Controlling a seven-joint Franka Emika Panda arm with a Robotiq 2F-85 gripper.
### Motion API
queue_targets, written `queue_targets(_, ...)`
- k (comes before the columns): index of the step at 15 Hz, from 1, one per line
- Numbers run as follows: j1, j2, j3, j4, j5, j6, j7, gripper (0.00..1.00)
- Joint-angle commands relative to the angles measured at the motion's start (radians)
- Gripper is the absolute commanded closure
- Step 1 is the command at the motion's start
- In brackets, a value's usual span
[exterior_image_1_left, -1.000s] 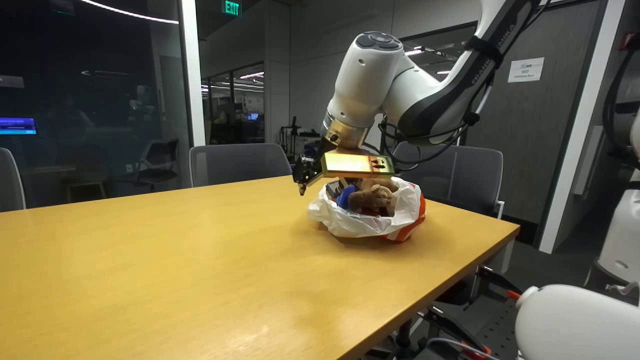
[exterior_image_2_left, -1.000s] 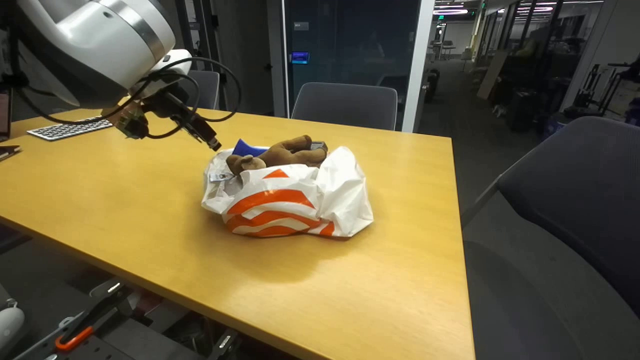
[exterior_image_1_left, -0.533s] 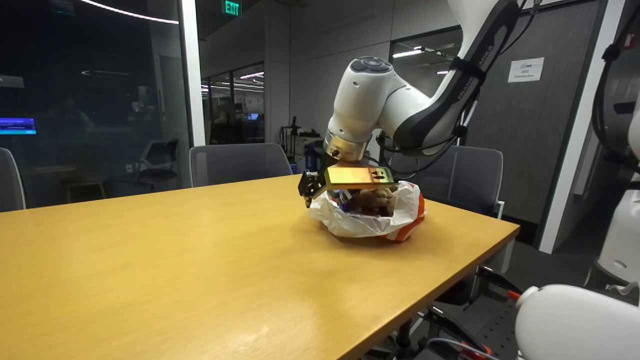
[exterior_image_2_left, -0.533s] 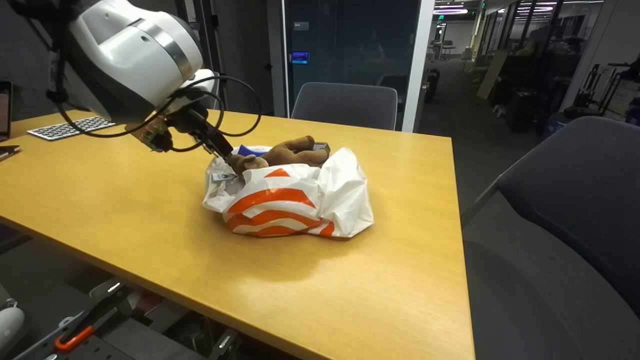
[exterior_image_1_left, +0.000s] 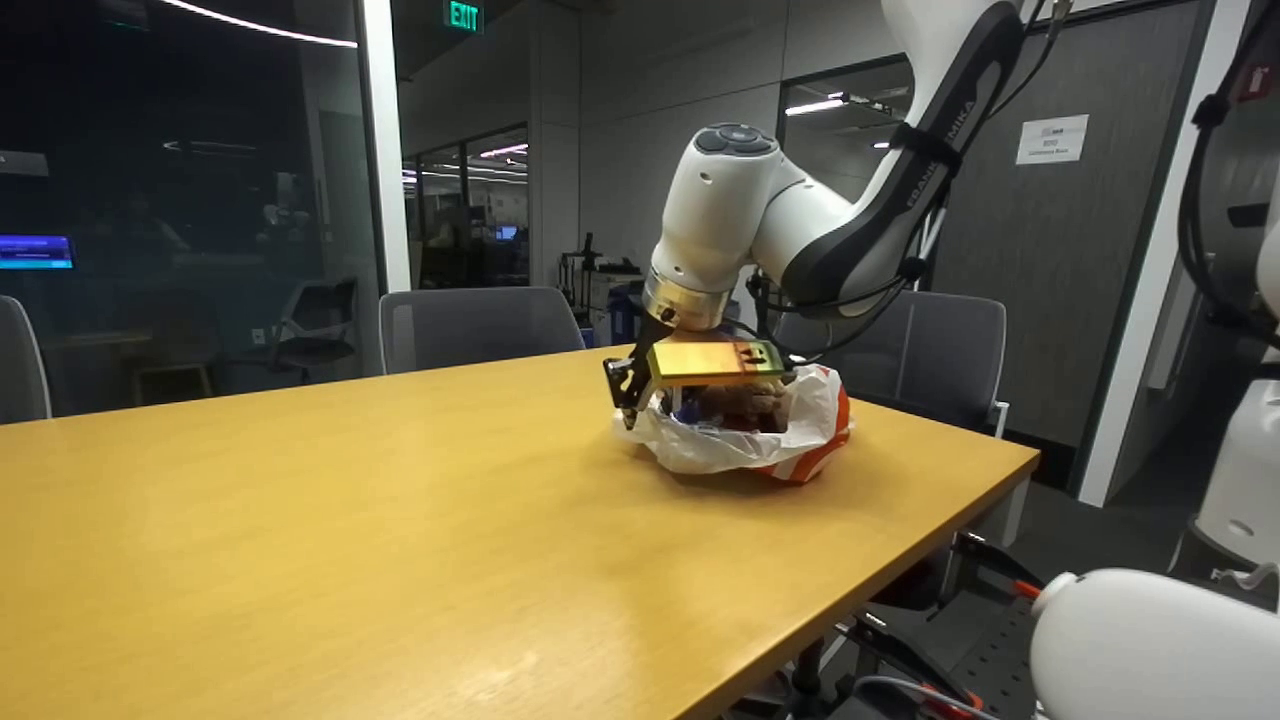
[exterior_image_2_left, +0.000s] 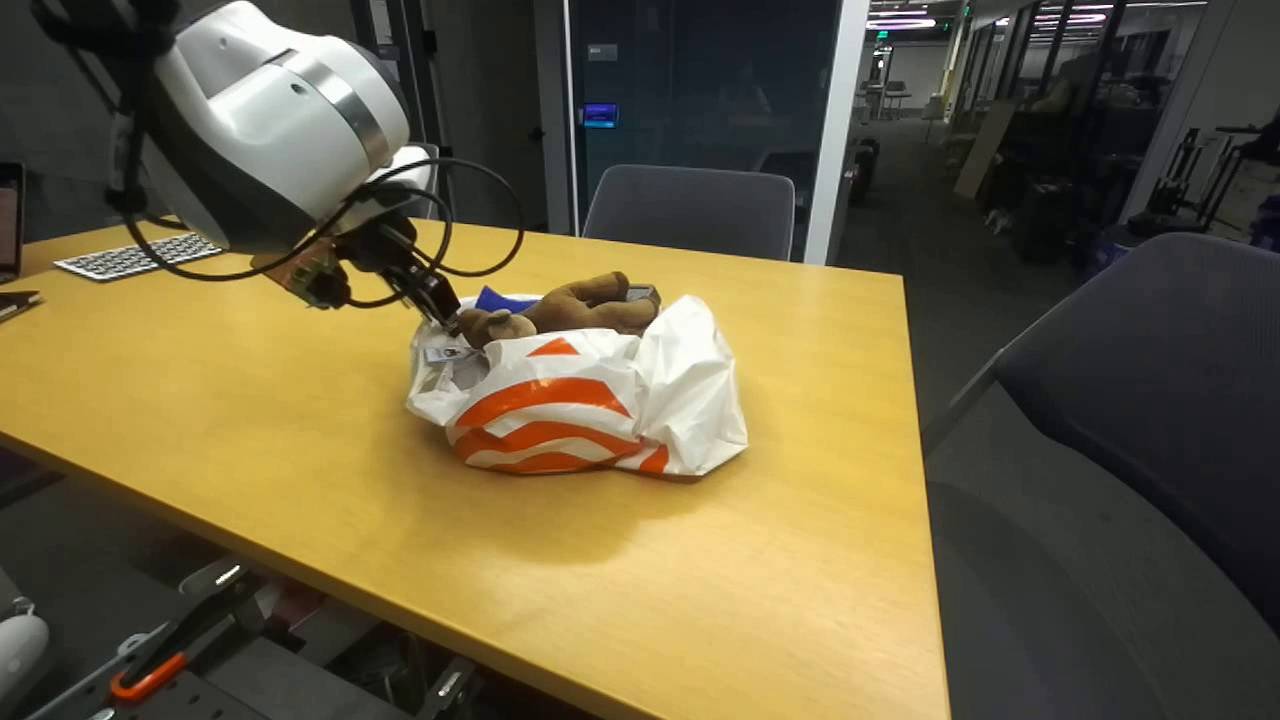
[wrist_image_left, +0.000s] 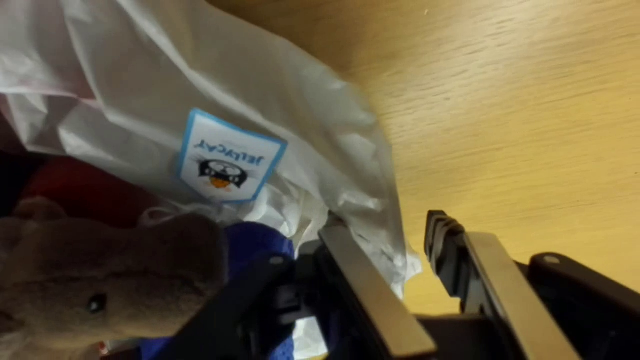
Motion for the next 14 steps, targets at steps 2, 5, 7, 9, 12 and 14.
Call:
queue_targets(2,-0.002,-0.012,-0.006,0.005,-0.05,0.028,0.01,0.95)
queue_targets(5,-0.007,-0.007,-0.014,0.006,-0.078,0.036,0.022,1.0)
queue_targets(7,-0.011,-0.005,-0.019,0.006,-0.084,0.04,0.025,0.98)
queue_targets(9,-0.012,-0.013,-0.021,0.0,-0.083,0.047,0.023,0.98)
queue_targets(12,-0.001,-0.113,-0.006,-0.056,-0.08,0.056,0.041,0.98)
queue_targets(14,0.008,-0.218,0.005,-0.11,-0.1,0.076,0.074,0.98)
